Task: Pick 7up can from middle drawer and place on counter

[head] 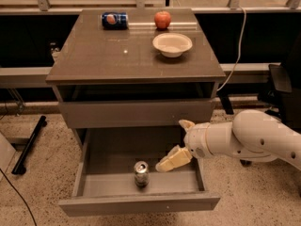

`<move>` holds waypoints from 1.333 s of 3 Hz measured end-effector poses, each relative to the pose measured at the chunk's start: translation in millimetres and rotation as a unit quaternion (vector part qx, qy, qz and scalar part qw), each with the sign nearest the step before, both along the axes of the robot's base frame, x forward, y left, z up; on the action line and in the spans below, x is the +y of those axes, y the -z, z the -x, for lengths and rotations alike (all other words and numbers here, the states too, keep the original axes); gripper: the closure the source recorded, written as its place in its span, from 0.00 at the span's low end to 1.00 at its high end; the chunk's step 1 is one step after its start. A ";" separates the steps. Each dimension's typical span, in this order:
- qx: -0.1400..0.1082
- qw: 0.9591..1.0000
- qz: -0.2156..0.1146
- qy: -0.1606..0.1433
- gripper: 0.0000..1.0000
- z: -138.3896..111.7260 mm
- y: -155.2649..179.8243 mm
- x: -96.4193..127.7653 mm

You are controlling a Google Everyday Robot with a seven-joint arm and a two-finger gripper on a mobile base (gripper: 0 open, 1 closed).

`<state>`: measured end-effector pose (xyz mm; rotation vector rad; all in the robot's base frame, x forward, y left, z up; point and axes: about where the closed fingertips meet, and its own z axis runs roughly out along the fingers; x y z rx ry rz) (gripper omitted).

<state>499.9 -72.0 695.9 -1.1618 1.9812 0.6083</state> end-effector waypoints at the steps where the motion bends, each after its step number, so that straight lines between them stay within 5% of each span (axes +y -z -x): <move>1: 0.000 1.000 0.000 0.000 0.00 -0.1 0.2 0.0; 4: -0.007 0.997 -0.061 0.049 0.00 -11.7 64.3 25.8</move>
Offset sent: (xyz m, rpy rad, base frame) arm 0.0006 -0.0045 -0.0154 0.1034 -0.0015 -0.0274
